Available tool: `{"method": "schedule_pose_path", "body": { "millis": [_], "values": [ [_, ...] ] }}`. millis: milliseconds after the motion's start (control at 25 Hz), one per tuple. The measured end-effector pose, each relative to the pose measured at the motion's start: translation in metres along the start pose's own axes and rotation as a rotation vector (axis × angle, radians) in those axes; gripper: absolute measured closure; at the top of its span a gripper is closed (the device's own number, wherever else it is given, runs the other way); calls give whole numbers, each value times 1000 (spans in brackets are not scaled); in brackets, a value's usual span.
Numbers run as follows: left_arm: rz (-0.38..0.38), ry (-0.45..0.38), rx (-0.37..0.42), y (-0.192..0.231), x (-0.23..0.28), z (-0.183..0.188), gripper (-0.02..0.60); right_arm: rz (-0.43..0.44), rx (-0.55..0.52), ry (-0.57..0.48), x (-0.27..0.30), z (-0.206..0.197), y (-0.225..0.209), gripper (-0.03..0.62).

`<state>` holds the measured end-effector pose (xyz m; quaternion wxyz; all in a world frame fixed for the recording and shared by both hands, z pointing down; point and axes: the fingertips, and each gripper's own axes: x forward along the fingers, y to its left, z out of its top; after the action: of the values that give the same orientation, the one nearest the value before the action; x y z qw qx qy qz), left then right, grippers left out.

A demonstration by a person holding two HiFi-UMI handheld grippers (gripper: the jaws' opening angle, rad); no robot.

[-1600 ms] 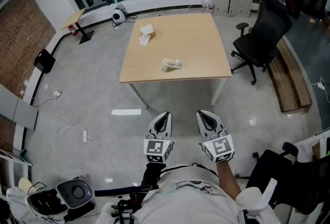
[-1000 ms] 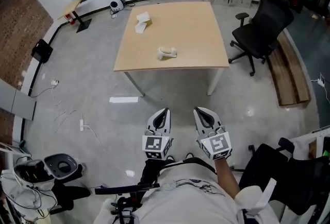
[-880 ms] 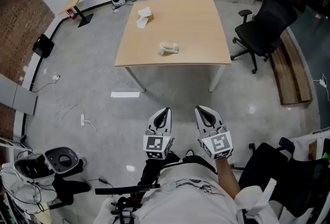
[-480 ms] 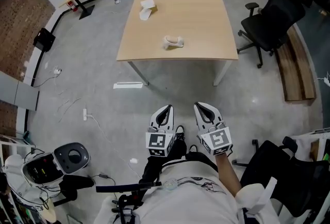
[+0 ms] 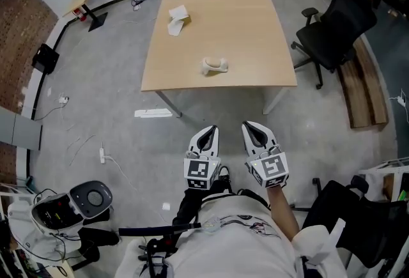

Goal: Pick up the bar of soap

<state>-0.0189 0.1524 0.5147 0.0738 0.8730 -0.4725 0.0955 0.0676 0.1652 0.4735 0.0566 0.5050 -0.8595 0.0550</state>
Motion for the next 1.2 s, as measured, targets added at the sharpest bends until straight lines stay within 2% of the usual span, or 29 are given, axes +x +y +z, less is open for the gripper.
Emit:
{"method": "schedule_pose_path", "body": {
  "millis": [400,640,760,1000,1200],
  "values": [
    [-22,32,1,48,31,0,577,-31,34,26,55,-6,-13,589],
    [1,42,-33,71,45,5,577,-22,44,47,79,-3,-23,591],
    [-10,65,-88,75,58,-2,577,0,53,64,97,-11,-32,589],
    [85,66,-94,117,99,1,577,65,54,65,154,-12,-59,591],
    [132,6,-86,143,151,43,577,103,39,10,197,20,-96,589]
  ]
}}
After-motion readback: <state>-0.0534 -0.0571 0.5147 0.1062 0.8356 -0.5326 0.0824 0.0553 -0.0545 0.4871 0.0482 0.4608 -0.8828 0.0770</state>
